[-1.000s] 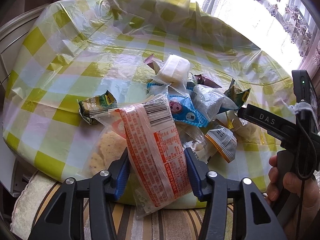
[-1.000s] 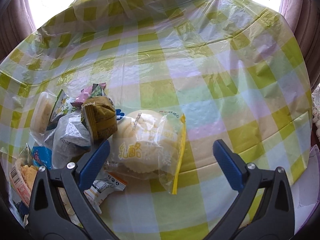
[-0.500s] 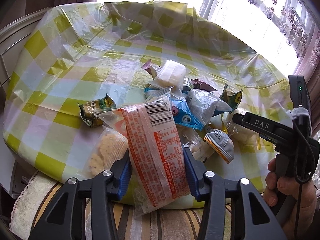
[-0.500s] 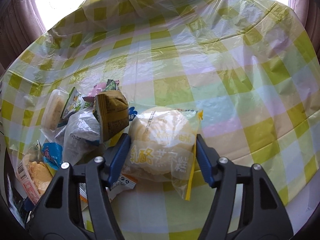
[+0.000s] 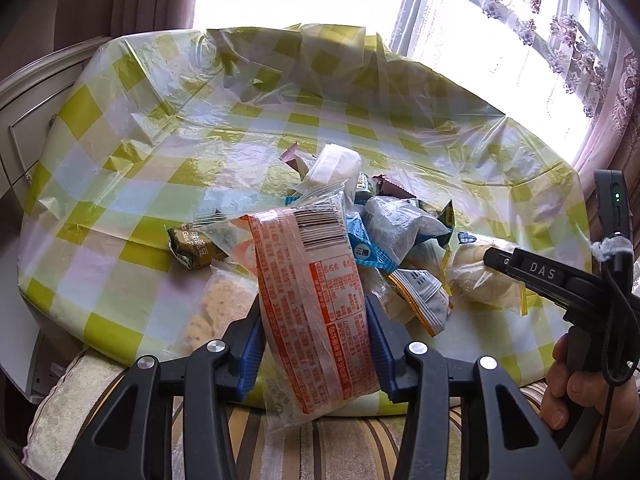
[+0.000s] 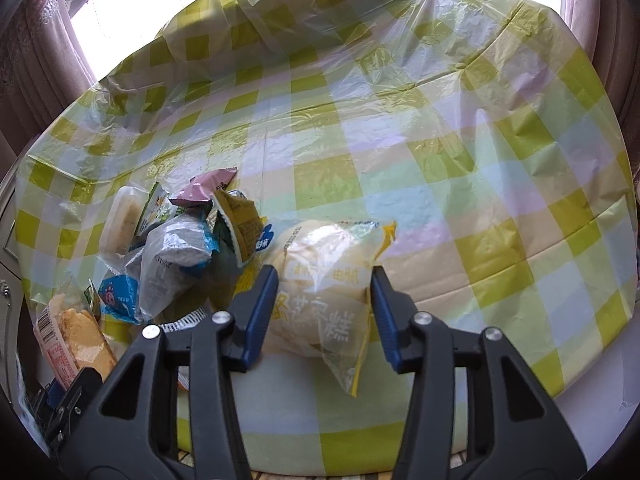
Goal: Organize snacks
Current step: 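Close the right gripper on the cream bun bag and lift it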
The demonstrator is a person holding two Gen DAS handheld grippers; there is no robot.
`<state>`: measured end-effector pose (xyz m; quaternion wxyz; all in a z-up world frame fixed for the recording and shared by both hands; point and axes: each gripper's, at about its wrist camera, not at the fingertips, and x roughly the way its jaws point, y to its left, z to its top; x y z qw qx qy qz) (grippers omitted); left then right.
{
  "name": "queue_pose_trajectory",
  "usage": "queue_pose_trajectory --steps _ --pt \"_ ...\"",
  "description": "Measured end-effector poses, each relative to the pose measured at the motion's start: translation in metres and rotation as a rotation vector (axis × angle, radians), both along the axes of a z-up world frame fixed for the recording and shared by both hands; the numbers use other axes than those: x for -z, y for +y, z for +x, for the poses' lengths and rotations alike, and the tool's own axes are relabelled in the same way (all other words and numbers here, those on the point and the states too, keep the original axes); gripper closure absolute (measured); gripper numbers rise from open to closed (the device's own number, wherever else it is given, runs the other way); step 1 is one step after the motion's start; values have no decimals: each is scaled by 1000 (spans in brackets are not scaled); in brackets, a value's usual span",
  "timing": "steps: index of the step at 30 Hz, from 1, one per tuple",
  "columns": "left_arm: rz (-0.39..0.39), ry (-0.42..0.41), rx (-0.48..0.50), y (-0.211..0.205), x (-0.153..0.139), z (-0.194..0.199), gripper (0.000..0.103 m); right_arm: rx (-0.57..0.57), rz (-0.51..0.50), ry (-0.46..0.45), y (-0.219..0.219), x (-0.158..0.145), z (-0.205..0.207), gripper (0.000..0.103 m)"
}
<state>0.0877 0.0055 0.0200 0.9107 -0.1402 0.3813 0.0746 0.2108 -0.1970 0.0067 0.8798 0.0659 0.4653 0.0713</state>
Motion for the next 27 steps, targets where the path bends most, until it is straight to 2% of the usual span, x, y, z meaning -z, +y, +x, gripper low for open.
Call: queue_pose_trajectory --steps 6,10,15,17,19,20,22,24,27 --pt "18 -21 4 -5 -6 -4 56 -5 19 7 -10 -2 -9 60" --pt "27 -38 18 -10 -11 -7 56 -9 42 16 -22 -8 -18 70" --pt "39 -36 45 -18 -12 -7 56 -6 102 70 -45 -7 -26 74" --pt "42 -36 50 -19 -11 -7 56 5 152 82 -54 -4 -27 69" --pt "45 -36 52 -20 -12 -7 56 26 154 102 -58 -2 -26 30" --pt "46 -35 52 -20 -11 -7 56 37 151 106 -58 -2 -25 22" --pt "48 -33 55 -21 -10 -6 56 41 134 97 -54 -5 -22 16" --pt "50 -33 57 -21 -10 -6 56 -3 92 90 -44 -6 -17 12" --pt "50 -34 61 -21 -10 -7 56 -111 -61 89 -19 -7 -7 11"
